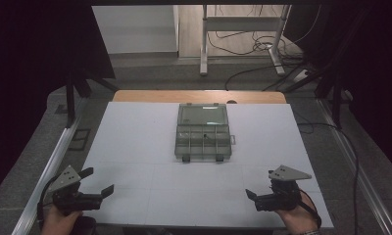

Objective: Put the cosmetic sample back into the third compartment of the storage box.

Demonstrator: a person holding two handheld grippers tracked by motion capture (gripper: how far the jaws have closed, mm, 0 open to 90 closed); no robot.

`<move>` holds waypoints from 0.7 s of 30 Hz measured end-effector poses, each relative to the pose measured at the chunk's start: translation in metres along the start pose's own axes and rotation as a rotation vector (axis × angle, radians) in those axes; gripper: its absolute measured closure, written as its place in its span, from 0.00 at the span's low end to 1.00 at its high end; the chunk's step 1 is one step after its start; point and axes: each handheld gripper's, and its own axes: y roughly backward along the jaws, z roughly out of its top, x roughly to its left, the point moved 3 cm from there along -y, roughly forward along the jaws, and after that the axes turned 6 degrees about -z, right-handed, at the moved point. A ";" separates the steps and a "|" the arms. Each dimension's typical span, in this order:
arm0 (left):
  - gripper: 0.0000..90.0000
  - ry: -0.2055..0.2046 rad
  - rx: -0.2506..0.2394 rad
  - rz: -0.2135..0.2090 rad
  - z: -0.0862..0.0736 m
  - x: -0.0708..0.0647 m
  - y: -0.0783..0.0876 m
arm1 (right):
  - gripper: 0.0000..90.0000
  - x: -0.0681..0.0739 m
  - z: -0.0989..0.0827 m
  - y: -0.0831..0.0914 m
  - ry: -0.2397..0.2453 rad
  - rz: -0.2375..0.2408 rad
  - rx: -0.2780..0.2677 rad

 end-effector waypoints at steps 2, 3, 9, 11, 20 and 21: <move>0.01 -0.002 0.001 0.001 0.000 0.000 0.000 | 0.00 -0.004 -0.005 0.004 -0.016 -0.025 -0.008; 0.01 -0.002 0.001 0.001 0.000 0.000 0.000 | 0.00 -0.004 -0.005 0.004 -0.016 -0.025 -0.008; 0.01 -0.002 0.002 0.002 0.000 0.000 0.000 | 0.00 -0.012 -0.018 0.013 -0.051 -0.056 -0.005; 0.01 -0.002 0.002 0.003 0.000 0.000 0.000 | 0.00 -0.013 -0.021 0.015 -0.060 -0.058 -0.007; 0.01 0.003 0.003 0.002 0.000 0.000 0.000 | 0.00 -0.014 -0.026 0.017 -0.070 -0.057 -0.004; 0.01 0.003 0.003 0.002 0.000 0.000 0.000 | 0.00 -0.014 -0.026 0.017 -0.069 -0.056 -0.001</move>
